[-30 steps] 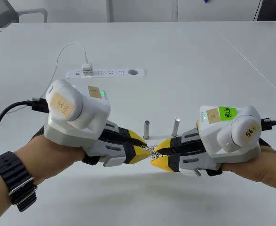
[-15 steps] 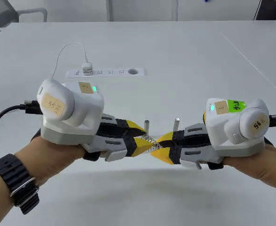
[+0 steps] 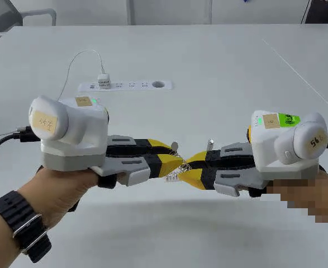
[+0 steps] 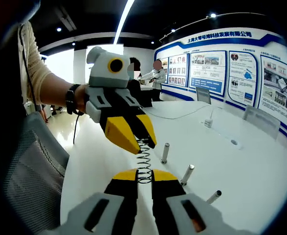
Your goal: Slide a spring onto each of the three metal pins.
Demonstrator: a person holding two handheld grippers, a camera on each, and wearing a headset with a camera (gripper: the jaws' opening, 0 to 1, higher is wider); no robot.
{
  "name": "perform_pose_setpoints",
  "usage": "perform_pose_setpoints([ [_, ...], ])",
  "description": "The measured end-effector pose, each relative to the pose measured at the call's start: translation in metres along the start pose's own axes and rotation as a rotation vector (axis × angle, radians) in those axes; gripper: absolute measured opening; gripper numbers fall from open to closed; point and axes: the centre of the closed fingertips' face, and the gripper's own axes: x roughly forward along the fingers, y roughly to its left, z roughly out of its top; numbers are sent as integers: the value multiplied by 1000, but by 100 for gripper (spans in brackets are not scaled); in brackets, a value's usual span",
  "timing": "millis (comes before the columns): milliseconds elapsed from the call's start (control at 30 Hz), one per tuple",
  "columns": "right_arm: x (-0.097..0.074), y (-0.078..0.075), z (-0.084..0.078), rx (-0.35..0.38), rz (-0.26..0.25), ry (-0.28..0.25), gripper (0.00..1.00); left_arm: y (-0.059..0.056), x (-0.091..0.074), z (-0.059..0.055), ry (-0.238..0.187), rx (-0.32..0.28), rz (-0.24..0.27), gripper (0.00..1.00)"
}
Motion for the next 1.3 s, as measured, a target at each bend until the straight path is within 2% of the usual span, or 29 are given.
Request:
perform_pose_setpoints([
  [133,-1,-1,3,16,-7,-23,11,0,1,5,-30,-28,-2,11],
  [333,2,0,2,6,-4,-9,11,-4,6,7,-18,22,1,10],
  [867,7,10,0,-11,17,21,11,-11,8,5,1,55,-20,10],
  [1067,7,8,0,-28,3,25,12,-10,6,4,15,78,-14,9],
  [1300,6,6,3,-37,-7,27,19,-7,4,3,35,95,-5,9],
])
